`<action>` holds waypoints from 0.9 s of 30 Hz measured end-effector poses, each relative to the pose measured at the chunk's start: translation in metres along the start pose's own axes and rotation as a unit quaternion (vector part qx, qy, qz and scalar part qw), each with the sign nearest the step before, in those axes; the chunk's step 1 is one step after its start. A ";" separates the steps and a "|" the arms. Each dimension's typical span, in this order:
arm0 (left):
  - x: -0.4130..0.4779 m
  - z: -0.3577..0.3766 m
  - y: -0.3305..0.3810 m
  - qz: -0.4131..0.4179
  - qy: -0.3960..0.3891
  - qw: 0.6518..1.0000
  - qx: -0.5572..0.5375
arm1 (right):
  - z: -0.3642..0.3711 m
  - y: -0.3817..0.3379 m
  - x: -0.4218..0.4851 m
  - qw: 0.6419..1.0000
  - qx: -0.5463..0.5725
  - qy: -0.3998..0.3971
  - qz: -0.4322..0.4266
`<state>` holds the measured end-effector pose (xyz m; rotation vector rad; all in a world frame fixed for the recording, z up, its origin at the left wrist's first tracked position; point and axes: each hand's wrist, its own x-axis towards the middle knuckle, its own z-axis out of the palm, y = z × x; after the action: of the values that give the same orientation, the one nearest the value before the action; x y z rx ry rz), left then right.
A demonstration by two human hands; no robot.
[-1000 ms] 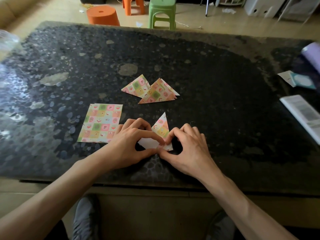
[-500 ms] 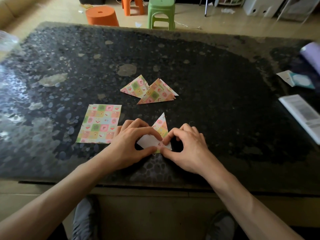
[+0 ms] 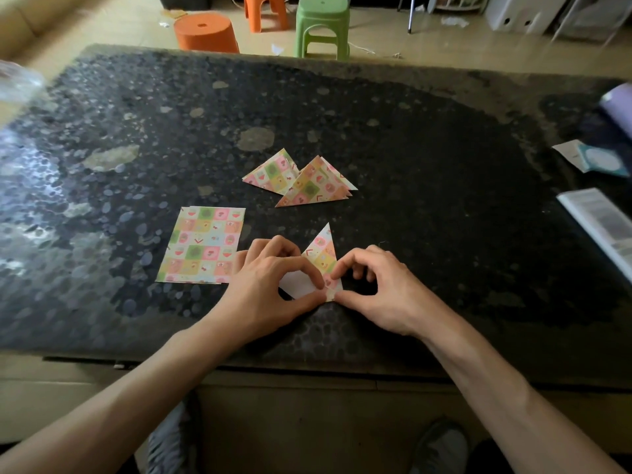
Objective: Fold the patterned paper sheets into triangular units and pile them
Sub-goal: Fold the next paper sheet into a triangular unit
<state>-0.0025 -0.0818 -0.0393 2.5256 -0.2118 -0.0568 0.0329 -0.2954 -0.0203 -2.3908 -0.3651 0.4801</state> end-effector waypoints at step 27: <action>-0.004 0.014 0.004 -0.015 0.071 0.997 0.004 | -0.003 0.003 0.003 1.000 0.026 -0.006 0.001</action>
<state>-0.0086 -0.0925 -0.0485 2.5274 -0.1172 0.1113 0.0374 -0.2981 -0.0212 -2.3395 -0.3528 0.4987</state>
